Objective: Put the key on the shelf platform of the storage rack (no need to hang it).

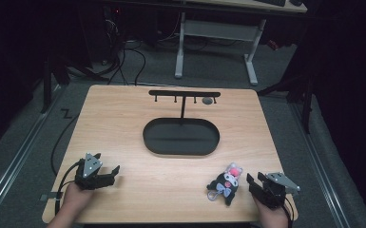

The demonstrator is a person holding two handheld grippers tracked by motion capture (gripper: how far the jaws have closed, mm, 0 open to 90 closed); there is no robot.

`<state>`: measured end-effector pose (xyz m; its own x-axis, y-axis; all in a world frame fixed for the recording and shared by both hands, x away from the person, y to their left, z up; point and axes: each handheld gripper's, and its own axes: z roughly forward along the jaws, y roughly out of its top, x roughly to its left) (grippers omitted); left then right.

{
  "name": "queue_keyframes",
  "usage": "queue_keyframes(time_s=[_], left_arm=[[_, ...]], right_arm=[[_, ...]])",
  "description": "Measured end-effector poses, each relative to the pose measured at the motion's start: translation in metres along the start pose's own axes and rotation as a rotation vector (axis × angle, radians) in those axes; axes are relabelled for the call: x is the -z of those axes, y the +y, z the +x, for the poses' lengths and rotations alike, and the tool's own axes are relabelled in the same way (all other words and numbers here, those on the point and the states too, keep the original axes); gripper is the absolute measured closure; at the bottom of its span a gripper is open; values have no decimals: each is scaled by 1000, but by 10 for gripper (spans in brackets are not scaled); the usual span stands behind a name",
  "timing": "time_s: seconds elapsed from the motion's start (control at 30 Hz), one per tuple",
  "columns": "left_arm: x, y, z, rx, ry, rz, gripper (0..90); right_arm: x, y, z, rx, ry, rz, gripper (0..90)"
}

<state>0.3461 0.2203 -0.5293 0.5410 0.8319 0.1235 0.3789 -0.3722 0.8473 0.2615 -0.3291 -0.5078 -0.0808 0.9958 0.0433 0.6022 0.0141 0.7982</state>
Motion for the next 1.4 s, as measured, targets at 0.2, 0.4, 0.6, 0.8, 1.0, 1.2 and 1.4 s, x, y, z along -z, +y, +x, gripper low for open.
queue_keyframes(time_s=[0.2, 0.4, 0.6, 0.8, 1.0, 1.2, 1.4], left_arm=[[0, 0, 0, 2, 2, 1, 154], [0, 0, 0, 2, 2, 1, 154], [0, 0, 0, 7, 3, 1, 154], [0, 0, 1, 19, 7, -3, 154], [0, 1, 3, 29, 6, -2, 154], [-1, 1, 3, 34, 7, 2, 154], [-2, 1, 3, 37, 6, 3, 154]], right_arm=[[1, -1, 3, 22, -3, 5, 525], [4, -2, 0, -4, 4, 1, 524], [7, -5, 0, 13, 14, 11, 580], [25, -7, 5, 87, -7, -7, 900], [37, -17, 15, 102, 47, 25, 900], [37, -24, 21, 128, 86, 59, 900], [30, -26, 33, 197, 128, 97, 900]])
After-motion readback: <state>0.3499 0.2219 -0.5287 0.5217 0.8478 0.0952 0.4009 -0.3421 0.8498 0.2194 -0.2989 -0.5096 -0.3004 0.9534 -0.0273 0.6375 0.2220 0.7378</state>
